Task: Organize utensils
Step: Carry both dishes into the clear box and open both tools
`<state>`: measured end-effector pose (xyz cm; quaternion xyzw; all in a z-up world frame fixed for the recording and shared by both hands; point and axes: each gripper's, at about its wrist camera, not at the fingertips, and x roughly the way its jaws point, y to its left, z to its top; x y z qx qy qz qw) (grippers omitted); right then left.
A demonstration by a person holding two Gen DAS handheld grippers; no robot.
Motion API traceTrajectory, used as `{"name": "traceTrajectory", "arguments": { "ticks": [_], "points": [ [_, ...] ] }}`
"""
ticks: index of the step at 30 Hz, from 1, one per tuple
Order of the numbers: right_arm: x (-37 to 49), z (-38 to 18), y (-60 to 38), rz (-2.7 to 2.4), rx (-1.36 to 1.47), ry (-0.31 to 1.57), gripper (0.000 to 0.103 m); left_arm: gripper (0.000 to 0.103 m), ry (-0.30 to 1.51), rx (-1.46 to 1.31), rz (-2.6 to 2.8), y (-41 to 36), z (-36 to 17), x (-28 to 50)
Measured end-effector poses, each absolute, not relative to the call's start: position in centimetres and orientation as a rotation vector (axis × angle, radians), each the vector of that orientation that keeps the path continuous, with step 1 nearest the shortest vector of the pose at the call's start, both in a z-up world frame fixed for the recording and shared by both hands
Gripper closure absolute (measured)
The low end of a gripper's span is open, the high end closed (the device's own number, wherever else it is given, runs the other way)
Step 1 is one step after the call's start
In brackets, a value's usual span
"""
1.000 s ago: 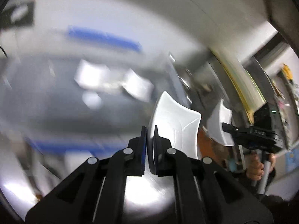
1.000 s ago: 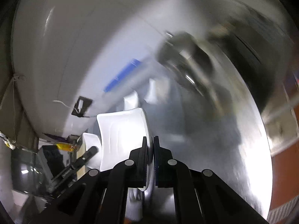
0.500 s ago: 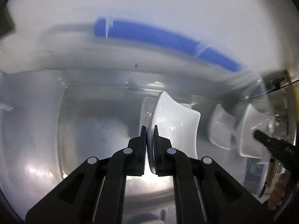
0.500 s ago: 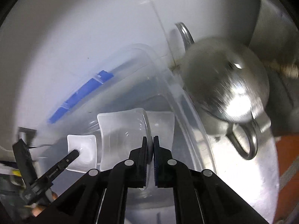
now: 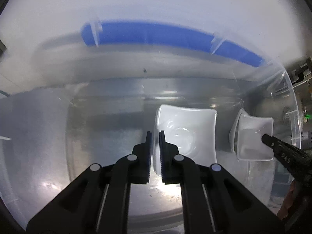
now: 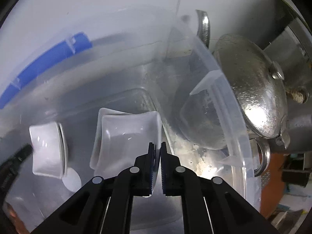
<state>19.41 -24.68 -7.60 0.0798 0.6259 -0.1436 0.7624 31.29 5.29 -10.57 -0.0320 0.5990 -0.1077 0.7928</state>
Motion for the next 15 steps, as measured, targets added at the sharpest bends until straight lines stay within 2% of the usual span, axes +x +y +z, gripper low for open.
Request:
{"name": "traceTrajectory", "arguments": {
  "ticks": [3,6,7,8,9,10,11,15],
  "points": [
    [18.4,-5.9,-24.5,-0.283,0.148,1.328,0.093,0.097,1.23,-0.068,-0.217,6.0,-8.1,30.1],
    [15.7,-1.7,-24.0,-0.227,0.095,1.215,0.093,0.097,1.15,-0.063,-0.21,6.4,-4.9,27.6],
    [14.5,-0.4,-24.0,-0.202,0.095,1.181,0.085,0.093,1.124,-0.063,-0.214,6.4,-3.8,26.7],
    [13.1,0.9,-24.2,-0.17,0.106,1.15,0.072,0.083,1.08,-0.071,-0.23,6.2,-2.2,24.6],
    [10.6,2.7,-24.4,-0.109,0.131,1.105,0.066,0.074,1.054,-0.078,-0.241,7.3,-1.2,23.5],
    [8.7,3.8,-24.8,-0.059,0.142,1.078,0.062,0.055,1.012,-0.083,-0.258,7.5,0.0,21.3],
    [6.7,4.4,-24.9,-0.018,0.147,1.063,0.062,0.046,0.95,-0.088,-0.283,7.7,1.3,18.4],
    [-1.5,3.1,-24.7,0.193,0.181,1.138,0.062,0.042,0.878,-0.101,-0.376,7.8,2.4,9.5]
  ]
}}
